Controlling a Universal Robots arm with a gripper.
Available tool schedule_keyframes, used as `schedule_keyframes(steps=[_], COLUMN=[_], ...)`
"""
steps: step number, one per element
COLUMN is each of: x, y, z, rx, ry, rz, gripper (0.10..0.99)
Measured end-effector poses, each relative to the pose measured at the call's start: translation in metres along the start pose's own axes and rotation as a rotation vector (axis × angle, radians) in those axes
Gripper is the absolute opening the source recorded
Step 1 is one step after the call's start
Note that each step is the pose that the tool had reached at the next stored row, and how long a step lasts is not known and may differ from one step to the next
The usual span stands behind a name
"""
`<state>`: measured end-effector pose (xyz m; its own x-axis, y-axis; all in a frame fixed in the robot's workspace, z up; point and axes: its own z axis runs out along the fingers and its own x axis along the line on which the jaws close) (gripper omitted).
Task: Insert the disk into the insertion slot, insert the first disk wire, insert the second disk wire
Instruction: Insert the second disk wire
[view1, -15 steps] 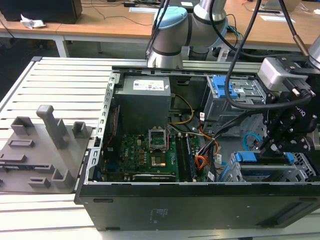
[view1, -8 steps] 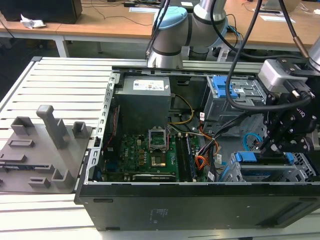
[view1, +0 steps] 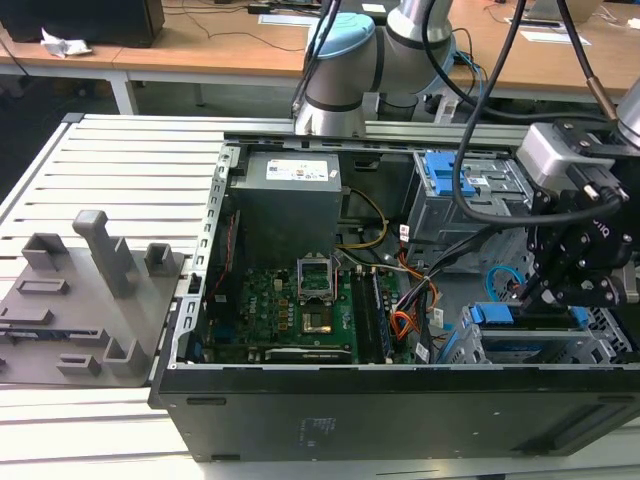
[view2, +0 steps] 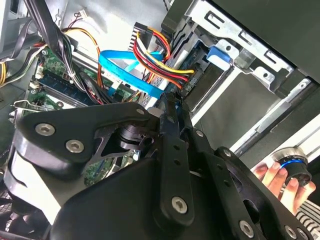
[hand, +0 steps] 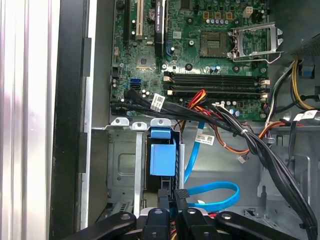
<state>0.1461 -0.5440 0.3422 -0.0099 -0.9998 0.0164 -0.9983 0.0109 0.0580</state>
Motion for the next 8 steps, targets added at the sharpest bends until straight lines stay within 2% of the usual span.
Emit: schedule_keyframes(steps=[8], x=[0.0005], y=[-0.0010], z=[0.0028], rx=[0.000], ry=[-0.0011], rz=[0.000], gripper=[0.161])
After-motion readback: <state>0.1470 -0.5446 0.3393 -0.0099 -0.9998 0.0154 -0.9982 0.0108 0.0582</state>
